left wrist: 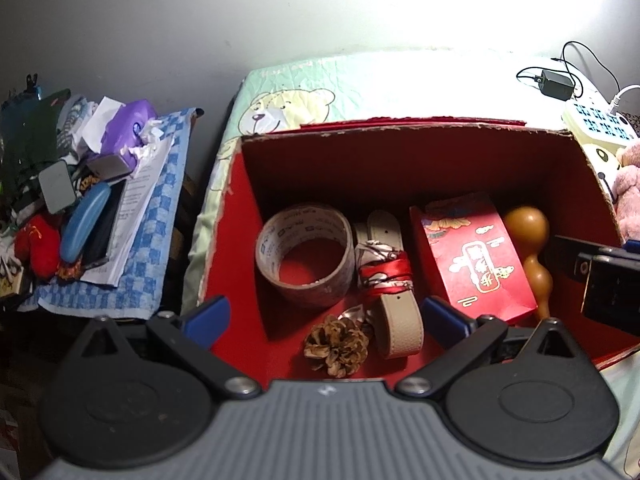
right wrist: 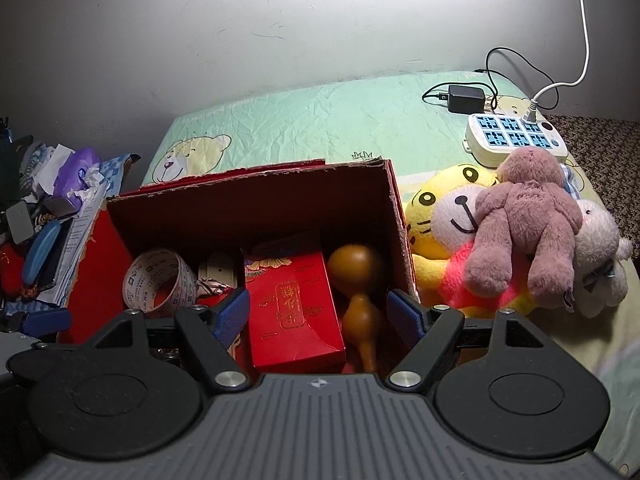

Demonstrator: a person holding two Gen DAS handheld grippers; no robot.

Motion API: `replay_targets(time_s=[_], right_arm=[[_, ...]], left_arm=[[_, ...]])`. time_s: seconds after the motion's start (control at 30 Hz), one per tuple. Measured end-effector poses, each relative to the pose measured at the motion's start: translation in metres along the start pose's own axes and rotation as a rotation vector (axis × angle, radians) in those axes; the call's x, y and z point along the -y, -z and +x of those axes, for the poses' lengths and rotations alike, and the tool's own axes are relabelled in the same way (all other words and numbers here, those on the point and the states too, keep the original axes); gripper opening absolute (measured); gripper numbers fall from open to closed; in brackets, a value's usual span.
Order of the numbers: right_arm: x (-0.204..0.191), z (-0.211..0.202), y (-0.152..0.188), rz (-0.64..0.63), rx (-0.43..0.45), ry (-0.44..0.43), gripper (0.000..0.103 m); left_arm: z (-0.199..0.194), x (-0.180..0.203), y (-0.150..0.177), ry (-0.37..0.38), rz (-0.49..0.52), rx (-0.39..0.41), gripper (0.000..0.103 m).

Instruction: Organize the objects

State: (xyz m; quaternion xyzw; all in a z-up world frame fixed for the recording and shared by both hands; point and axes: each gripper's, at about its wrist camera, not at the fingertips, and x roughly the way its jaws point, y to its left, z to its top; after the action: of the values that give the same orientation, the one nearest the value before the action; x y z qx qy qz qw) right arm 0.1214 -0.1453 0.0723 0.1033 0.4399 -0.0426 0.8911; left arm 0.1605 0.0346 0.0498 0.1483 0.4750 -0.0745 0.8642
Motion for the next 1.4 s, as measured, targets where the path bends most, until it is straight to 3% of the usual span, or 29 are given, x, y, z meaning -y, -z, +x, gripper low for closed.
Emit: replay_targets(time_s=[0.53,1.4], right_arm=[[-0.005,0.009,0.0,-0.038,-0.053,0.016,0.078],[-0.003,0.013,0.003,-0.032,-0.06,0.002,0.078]], left_arm=[[0.012,0.002,0.003,0.012,0.002,-0.01,0.102],[0.015,-0.005,0.004,0.023,-0.031,0.004,0.102]])
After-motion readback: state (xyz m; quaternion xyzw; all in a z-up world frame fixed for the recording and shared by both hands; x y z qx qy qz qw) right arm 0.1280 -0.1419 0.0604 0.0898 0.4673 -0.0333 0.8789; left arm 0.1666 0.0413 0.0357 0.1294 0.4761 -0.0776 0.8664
